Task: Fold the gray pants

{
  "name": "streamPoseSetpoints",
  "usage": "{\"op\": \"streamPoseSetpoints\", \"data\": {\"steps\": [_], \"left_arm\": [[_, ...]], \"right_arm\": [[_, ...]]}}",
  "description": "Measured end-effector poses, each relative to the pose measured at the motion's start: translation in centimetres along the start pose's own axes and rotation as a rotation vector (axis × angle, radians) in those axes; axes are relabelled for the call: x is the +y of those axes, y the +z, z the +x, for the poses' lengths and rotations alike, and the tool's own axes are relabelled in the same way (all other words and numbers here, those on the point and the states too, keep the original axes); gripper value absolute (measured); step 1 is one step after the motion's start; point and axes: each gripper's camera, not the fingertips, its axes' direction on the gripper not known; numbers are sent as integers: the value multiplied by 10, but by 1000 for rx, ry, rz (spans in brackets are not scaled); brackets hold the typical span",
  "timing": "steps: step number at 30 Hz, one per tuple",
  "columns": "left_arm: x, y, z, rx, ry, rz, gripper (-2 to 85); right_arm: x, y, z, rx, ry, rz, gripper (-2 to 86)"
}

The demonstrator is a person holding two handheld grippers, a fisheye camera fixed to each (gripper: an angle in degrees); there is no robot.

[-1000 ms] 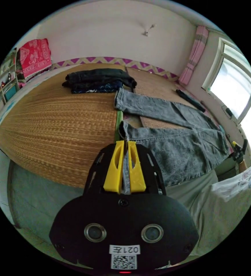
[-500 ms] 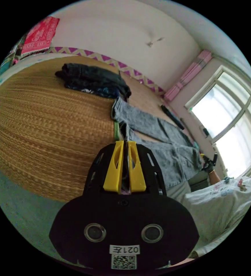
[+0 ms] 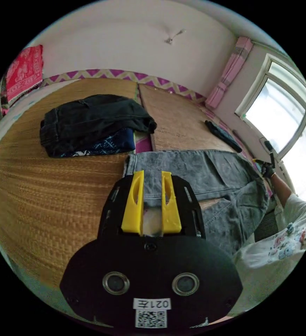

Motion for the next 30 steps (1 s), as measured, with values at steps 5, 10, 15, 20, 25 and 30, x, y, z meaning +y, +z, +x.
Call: {"op": "streamPoseSetpoints", "data": {"steps": [5,10,15,20,25,30], "left_arm": [[-34,32,-11,-29,28,-62,84],[-40,26,-30,15,-47,49,79],[-50,39,-44,4,-73,-27,88],[-64,67,-34,4,-29,-163,21],[-93,42,-10,-15,64,-33,-4],[-136,51,-2,-21,124,-63,0]], "right_arm": [[-80,59,-39,61,-237,-274,119],[-100,86,-65,134,-312,-361,103],[-116,90,-76,149,-295,-373,74],[-128,86,-100,184,-333,-388,46],[-141,25,-110,166,-322,-226,38],[-148,21,-101,189,-284,-236,44]]}}
